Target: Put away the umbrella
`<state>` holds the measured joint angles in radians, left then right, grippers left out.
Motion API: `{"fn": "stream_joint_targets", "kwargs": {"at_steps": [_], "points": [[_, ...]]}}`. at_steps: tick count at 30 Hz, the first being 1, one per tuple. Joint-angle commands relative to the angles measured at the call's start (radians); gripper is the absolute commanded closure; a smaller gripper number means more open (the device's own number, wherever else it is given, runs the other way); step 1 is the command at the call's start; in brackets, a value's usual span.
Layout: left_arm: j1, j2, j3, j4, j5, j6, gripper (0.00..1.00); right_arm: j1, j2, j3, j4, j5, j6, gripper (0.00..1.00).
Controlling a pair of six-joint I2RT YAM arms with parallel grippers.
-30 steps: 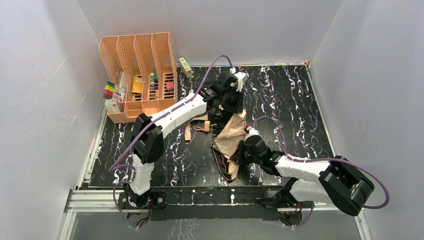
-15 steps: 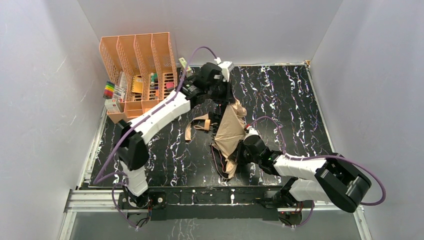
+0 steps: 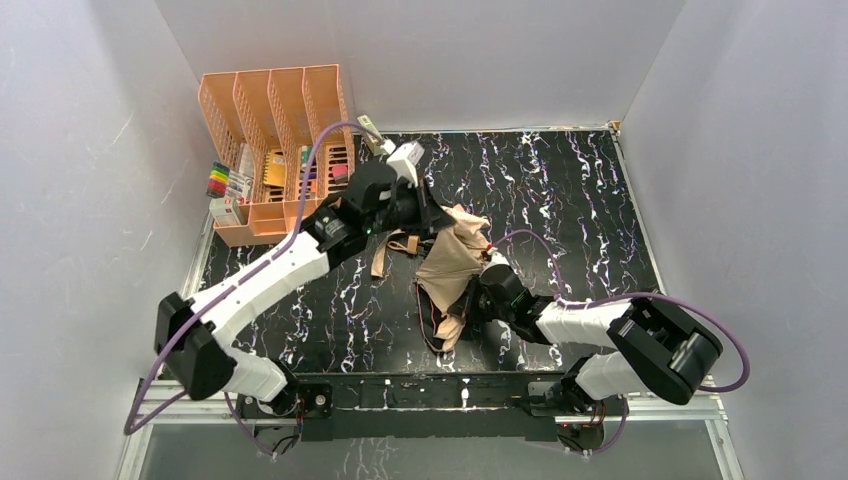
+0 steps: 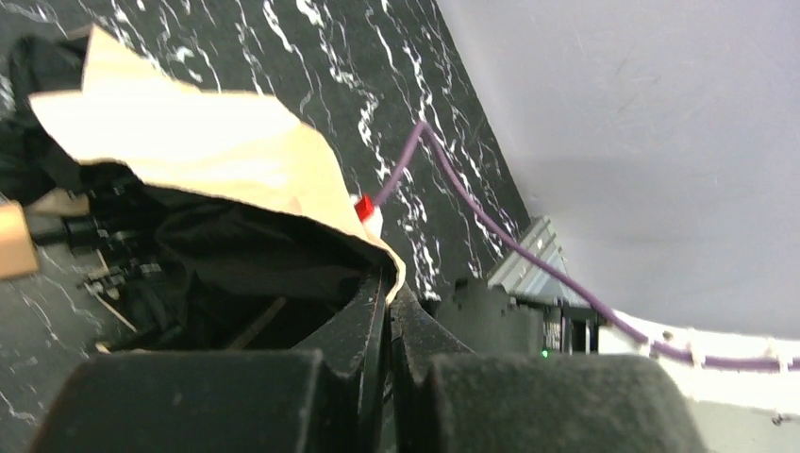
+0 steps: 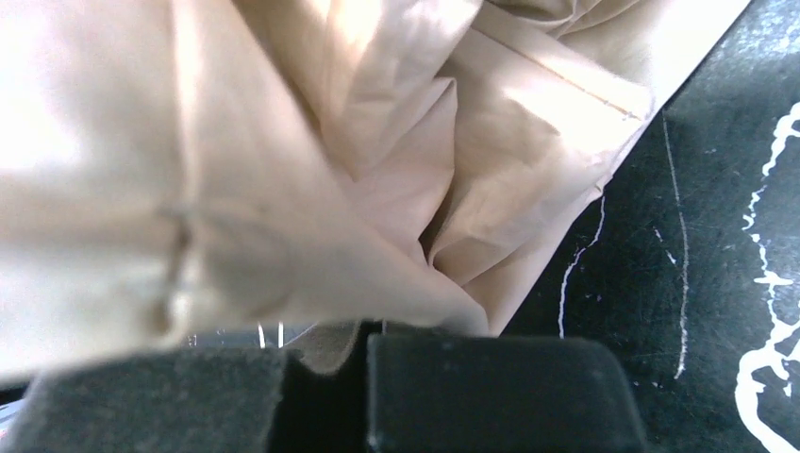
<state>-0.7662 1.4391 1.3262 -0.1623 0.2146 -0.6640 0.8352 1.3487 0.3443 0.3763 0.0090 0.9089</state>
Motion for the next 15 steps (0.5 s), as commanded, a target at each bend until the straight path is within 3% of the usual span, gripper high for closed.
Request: {"fn": "stream_joint_targets", "kwargs": {"at_steps": [1, 4, 6, 8, 15], "points": [[-0.064, -0.166, -0.167, 0.156, -0.022, -0.078, 1.00, 0.002, 0.033, -0.038, -0.104, -0.003, -0.018, 0.98], [-0.155, -0.242, -0.331, 0.261, -0.074, -0.117, 1.00, 0.002, -0.018, -0.062, -0.063, -0.061, -0.031, 0.92], [-0.270, -0.289, -0.483, 0.376, -0.138, -0.138, 1.00, 0.002, -0.141, -0.079, -0.102, -0.083, -0.032, 0.80], [-0.346, -0.302, -0.613, 0.476, -0.197, -0.162, 1.00, 0.002, -0.299, -0.073, -0.264, -0.052, -0.023, 0.75], [-0.481, -0.167, -0.827, 0.707, -0.277, -0.165, 0.78, 0.002, -0.741, 0.067, -0.862, 0.188, 0.067, 0.73]]}}
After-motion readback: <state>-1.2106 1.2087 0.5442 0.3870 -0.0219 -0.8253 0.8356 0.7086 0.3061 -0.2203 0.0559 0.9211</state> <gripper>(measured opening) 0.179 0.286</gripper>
